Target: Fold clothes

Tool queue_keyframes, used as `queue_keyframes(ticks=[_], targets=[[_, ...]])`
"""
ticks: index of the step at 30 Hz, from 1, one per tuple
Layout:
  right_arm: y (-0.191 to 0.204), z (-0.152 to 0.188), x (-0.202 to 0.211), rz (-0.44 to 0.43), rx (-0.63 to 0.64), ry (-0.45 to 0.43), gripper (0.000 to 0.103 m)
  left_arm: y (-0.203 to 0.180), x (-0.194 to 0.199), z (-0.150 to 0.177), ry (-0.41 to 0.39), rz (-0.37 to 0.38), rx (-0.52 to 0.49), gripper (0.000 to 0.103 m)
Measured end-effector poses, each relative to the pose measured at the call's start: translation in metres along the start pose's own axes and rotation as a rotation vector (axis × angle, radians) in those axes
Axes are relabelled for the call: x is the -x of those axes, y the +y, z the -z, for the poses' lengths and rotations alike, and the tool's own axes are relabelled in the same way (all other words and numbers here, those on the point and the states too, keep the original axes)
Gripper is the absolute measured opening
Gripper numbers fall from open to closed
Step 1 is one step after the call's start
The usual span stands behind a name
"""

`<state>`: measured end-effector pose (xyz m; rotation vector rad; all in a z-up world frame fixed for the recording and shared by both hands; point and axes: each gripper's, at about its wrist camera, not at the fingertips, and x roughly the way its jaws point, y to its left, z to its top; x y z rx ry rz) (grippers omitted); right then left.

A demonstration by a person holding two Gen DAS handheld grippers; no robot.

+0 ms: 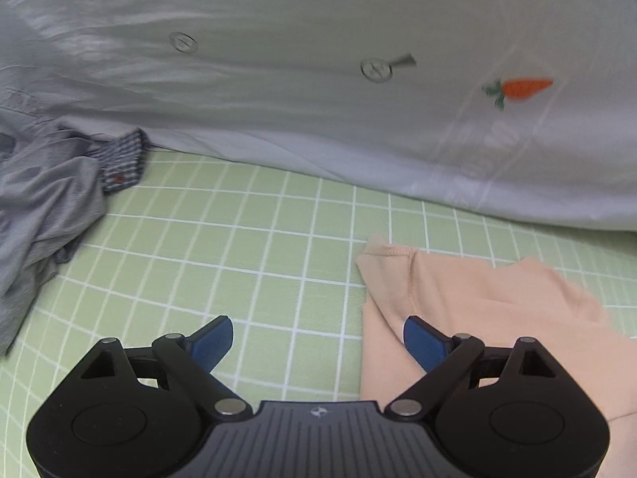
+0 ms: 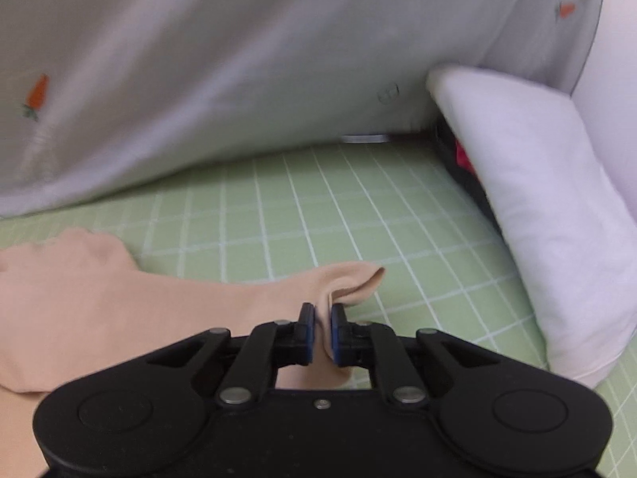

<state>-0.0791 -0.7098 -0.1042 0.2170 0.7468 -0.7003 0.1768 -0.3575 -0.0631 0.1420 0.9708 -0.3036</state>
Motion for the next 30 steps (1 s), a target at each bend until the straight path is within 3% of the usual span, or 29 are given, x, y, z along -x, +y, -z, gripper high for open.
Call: queue_keyframes(ticks=[6, 11, 15, 22, 24, 26, 27, 29, 30], targets=[[0.039, 0.006, 0.077, -0.089, 0.122, -0.13, 0.009, 0.024, 0.063, 0.043, -0.037, 0.003, 0.043, 0.093], [0.089, 0.042, 0.139, -0.204, 0.293, -0.17, 0.008, 0.037, 0.101, 0.091, -0.032, 0.019, 0.03, 0.093], [0.132, 0.09, 0.171, -0.286, 0.431, -0.133, 0.008, 0.043, 0.121, 0.128, -0.014, 0.034, 0.013, 0.093], [0.152, 0.157, 0.189, -0.398, 0.369, 0.04, 0.012, 0.042, 0.144, 0.181, 0.033, 0.065, -0.035, 0.093], [0.147, 0.164, 0.195, -0.403, 0.342, 0.049, 0.029, 0.037, 0.148, 0.192, 0.045, 0.065, -0.046, 0.093], [0.138, 0.166, 0.201, -0.392, 0.303, 0.04, 0.056, 0.031, 0.151, 0.2, 0.049, 0.06, -0.052, 0.093], [0.131, 0.166, 0.203, -0.383, 0.279, 0.035, 0.061, 0.028, 0.152, 0.204, 0.05, 0.058, -0.055, 0.093], [0.116, 0.167, 0.203, -0.356, 0.229, 0.036, 0.09, 0.021, 0.154, 0.211, 0.054, 0.054, -0.056, 0.094], [0.109, 0.167, 0.203, -0.343, 0.206, 0.036, 0.095, 0.016, 0.154, 0.214, 0.056, 0.052, -0.056, 0.093]])
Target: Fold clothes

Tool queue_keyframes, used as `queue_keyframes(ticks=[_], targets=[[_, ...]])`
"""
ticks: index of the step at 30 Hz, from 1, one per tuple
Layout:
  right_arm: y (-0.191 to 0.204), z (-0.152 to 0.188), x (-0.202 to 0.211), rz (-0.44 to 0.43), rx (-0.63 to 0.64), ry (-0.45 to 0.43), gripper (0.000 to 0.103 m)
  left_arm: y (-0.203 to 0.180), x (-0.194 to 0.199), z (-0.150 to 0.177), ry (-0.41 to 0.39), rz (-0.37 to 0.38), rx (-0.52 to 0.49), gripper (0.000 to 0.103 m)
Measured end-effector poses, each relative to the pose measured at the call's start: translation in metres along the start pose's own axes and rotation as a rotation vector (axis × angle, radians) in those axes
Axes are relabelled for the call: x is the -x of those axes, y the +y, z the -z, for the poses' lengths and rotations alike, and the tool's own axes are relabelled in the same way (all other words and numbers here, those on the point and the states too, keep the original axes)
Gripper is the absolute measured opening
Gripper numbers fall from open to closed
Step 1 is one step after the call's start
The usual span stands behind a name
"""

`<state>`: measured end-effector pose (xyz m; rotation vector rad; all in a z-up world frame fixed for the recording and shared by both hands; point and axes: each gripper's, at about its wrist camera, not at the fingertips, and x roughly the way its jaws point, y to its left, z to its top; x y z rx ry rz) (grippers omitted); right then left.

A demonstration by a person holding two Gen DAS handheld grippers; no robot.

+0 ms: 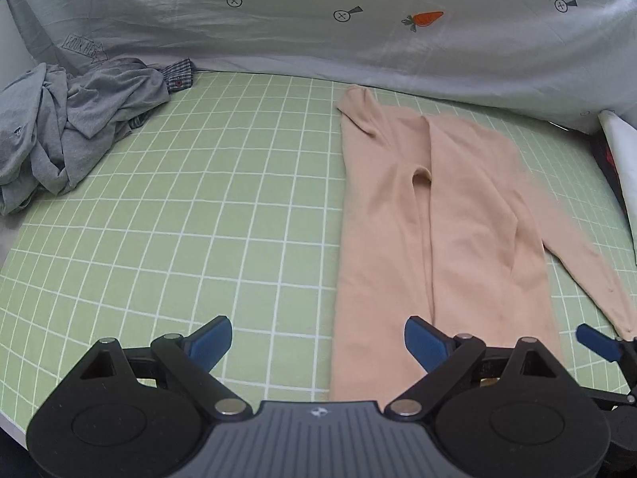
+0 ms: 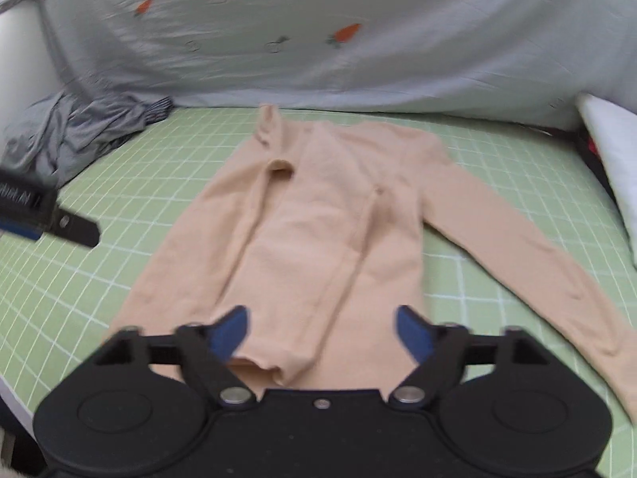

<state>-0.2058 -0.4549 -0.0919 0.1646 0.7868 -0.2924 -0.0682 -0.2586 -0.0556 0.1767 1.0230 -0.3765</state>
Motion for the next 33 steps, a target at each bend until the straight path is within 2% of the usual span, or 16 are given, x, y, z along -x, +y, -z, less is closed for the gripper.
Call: queue_keyframes(ticks=[1, 2, 8, 16, 17, 18, 23, 25, 26, 27, 29, 33], targets=[[-0.007, 0.004, 0.001, 0.01, -0.013, 0.003, 0.102, -0.005, -0.001, 0.003, 0.002, -0.001, 0.0, 0.093], [-0.014, 0.008, 0.002, 0.02, -0.026, 0.005, 0.103, -0.01, -0.001, 0.006, 0.004, -0.001, 0.0, 0.093], [-0.059, 0.032, 0.01, 0.033, -0.093, 0.056, 0.103, -0.045, -0.017, 0.022, 0.034, 0.004, -0.011, 0.093], [-0.11, 0.059, 0.017, 0.11, -0.13, 0.112, 0.103, -0.094, -0.043, 0.036, 0.069, 0.023, -0.043, 0.092], [-0.114, 0.06, 0.017, 0.11, -0.139, 0.123, 0.103, -0.098, -0.045, 0.038, 0.067, 0.025, -0.044, 0.089], [-0.119, 0.062, 0.016, 0.109, -0.148, 0.133, 0.103, -0.102, -0.047, 0.039, 0.067, 0.028, -0.043, 0.08], [-0.132, 0.068, 0.016, 0.099, -0.172, 0.142, 0.103, -0.112, -0.061, 0.045, 0.116, 0.033, -0.037, 0.064], [-0.13, 0.069, 0.016, 0.09, -0.163, 0.144, 0.103, -0.113, -0.063, 0.047, 0.125, 0.021, -0.035, 0.055], [-0.13, 0.07, 0.016, 0.086, -0.158, 0.145, 0.103, -0.112, -0.063, 0.048, 0.123, 0.021, -0.034, 0.044], [-0.128, 0.07, 0.016, 0.081, -0.154, 0.146, 0.103, -0.112, -0.062, 0.048, 0.12, 0.022, -0.032, 0.028], [-0.126, 0.071, 0.015, 0.072, -0.147, 0.149, 0.103, -0.111, -0.059, 0.048, 0.112, 0.025, -0.029, 0.01], [-0.12, 0.072, 0.016, 0.056, -0.134, 0.15, 0.103, -0.108, -0.046, 0.047, 0.067, 0.047, -0.031, 0.006]])
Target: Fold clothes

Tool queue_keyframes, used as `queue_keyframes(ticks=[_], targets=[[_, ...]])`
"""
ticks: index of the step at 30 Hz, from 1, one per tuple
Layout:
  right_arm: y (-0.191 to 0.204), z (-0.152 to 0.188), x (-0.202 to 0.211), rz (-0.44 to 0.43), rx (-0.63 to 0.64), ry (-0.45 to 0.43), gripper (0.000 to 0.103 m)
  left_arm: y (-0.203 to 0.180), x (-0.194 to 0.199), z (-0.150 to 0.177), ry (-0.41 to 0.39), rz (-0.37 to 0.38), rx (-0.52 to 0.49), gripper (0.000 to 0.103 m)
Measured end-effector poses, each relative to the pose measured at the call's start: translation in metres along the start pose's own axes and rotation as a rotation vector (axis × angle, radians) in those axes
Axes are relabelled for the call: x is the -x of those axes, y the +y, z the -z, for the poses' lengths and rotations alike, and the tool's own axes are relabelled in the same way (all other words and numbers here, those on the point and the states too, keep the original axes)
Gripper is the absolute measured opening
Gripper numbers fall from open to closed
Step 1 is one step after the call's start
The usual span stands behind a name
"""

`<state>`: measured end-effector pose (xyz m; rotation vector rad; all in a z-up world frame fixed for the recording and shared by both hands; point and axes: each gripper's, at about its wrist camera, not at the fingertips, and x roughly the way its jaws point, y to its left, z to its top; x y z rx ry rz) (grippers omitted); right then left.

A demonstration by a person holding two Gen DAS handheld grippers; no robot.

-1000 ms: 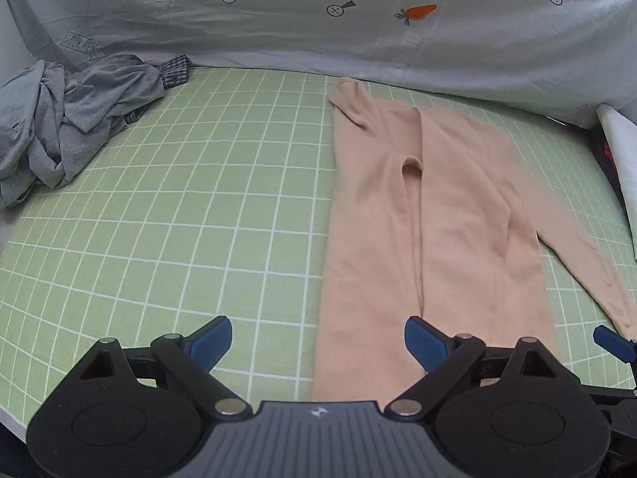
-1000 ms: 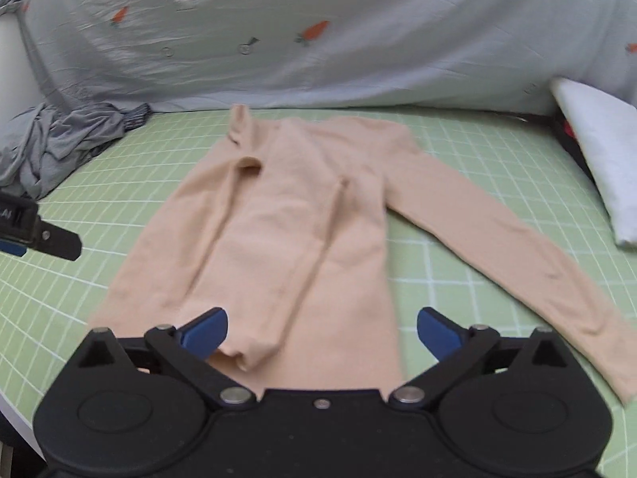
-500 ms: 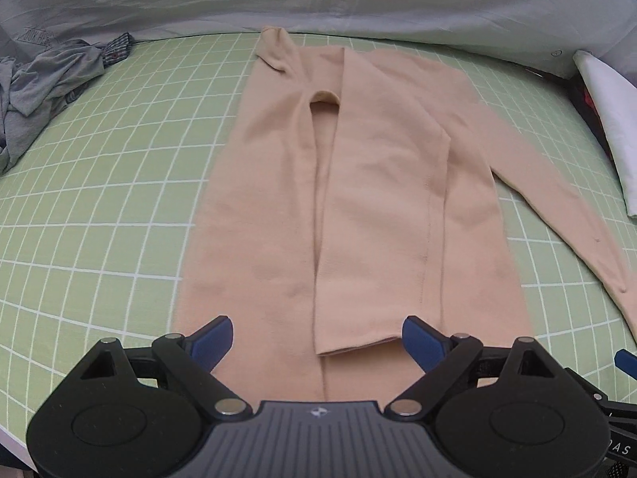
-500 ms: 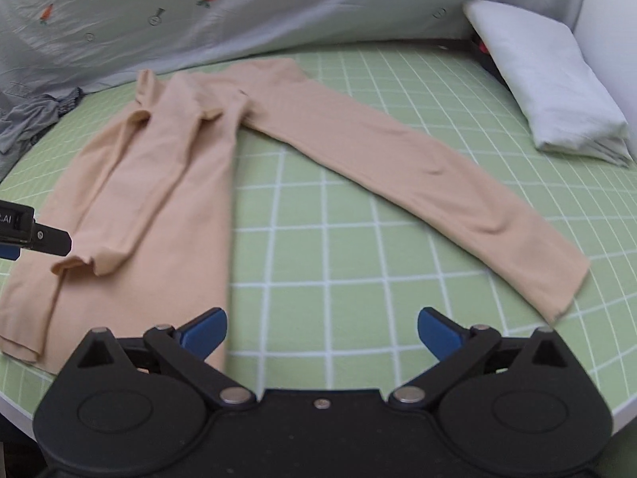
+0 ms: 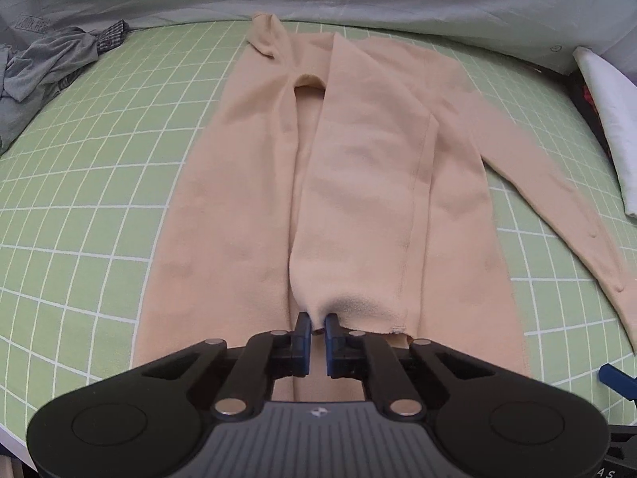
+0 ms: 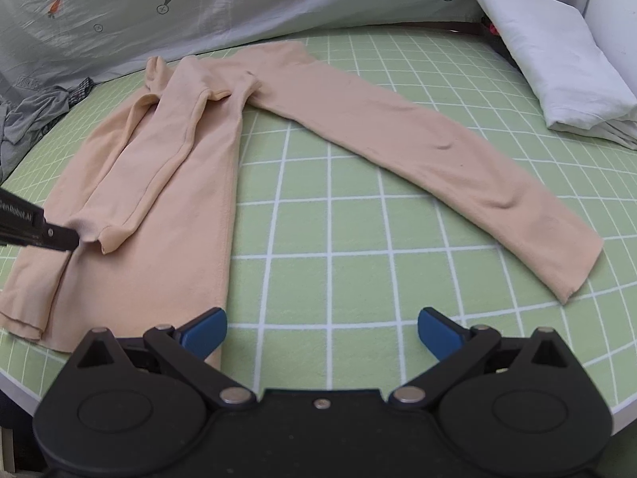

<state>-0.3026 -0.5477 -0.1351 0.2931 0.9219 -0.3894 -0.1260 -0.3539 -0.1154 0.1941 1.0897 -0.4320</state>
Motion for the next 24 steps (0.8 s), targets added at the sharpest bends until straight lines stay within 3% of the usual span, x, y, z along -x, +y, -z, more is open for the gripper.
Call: queue_keyframes(ticks=[9, 13, 19, 24], targets=[[0.013, -0.006, 0.006, -0.006, -0.002, -0.036, 0.103, 0.016, 0.053, 0.001, -0.129, 0.046, 0.02, 0.004], [0.023, -0.009, 0.006, -0.011, -0.008, -0.042, 0.103, 0.035, 0.07, 0.014, -0.144, 0.035, 0.053, 0.004], [0.042, -0.013, 0.002, -0.02, -0.005, -0.04, 0.103, 0.072, 0.073, 0.036, -0.096, 0.003, 0.119, 0.004], [0.058, -0.008, -0.003, -0.02, 0.017, -0.008, 0.103, 0.097, 0.049, 0.05, 0.022, -0.011, 0.18, 0.006]])
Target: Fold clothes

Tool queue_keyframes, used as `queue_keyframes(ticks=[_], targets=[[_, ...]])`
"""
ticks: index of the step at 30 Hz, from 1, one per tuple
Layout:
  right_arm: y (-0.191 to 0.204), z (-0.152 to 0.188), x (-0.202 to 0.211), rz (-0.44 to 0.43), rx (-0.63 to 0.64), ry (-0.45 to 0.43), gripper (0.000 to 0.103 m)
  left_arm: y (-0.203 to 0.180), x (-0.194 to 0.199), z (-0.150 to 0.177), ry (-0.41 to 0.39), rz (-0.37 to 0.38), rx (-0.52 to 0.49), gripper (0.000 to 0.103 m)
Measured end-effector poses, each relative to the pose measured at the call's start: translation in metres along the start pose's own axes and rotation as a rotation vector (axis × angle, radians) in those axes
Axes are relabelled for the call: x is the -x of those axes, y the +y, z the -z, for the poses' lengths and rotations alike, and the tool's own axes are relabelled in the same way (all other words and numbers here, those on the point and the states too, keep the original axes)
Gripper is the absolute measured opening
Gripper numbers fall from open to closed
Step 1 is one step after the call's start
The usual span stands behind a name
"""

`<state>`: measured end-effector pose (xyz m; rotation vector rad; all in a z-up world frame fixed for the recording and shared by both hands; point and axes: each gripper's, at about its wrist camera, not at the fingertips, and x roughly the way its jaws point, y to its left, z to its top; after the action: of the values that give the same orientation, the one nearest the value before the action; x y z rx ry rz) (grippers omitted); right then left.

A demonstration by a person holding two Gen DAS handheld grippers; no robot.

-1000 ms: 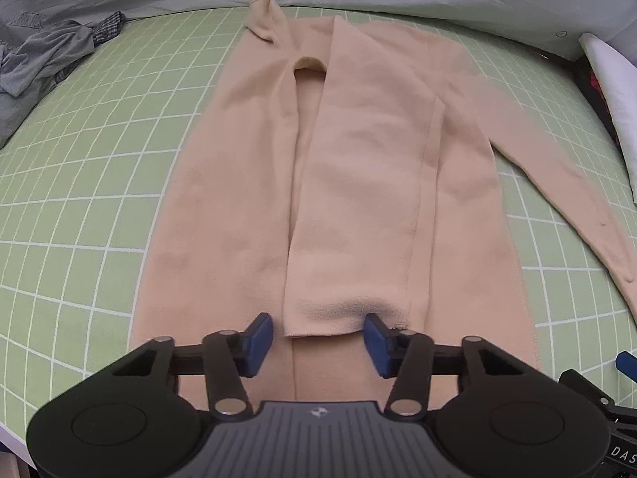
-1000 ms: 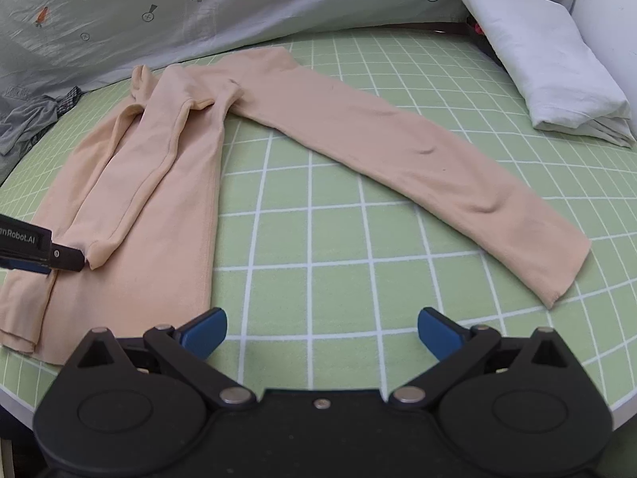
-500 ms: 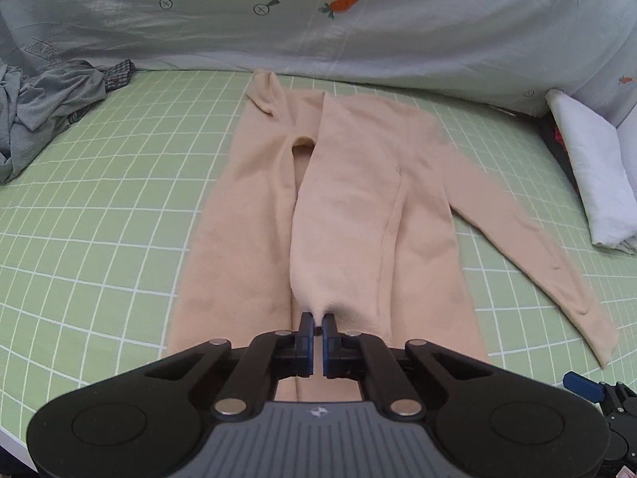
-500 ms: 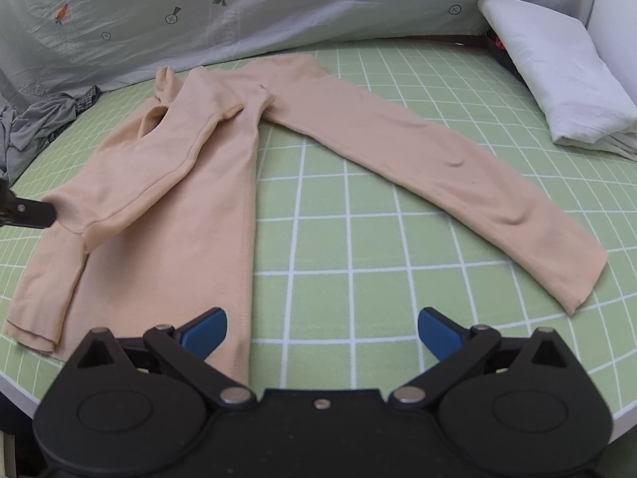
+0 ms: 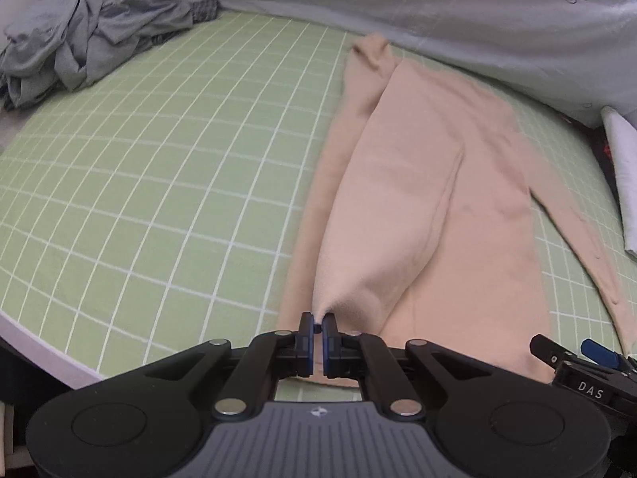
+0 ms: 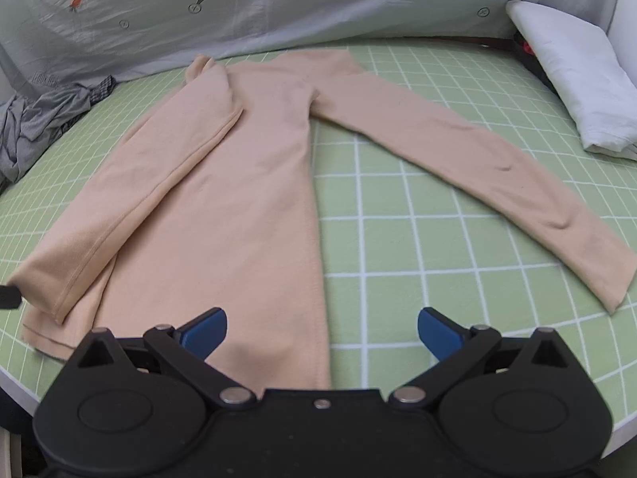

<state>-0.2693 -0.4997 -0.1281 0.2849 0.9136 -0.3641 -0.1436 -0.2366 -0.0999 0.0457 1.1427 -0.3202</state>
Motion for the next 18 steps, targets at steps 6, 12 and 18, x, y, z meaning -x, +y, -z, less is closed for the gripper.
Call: queue_keyframes(ticks=[6, 12, 18], targets=[[0.008, -0.004, 0.004, 0.009, -0.021, 0.003, 0.103, 0.01, 0.001, -0.014, 0.029, -0.011, 0.016, 0.056], [0.005, -0.038, 0.015, -0.005, -0.061, -0.103, 0.103, -0.002, 0.029, -0.048, -0.095, -0.012, -0.016, 0.082], [-0.011, -0.063, 0.021, -0.011, -0.085, -0.183, 0.103, -0.028, 0.048, -0.068, -0.214, -0.004, -0.041, 0.091]])
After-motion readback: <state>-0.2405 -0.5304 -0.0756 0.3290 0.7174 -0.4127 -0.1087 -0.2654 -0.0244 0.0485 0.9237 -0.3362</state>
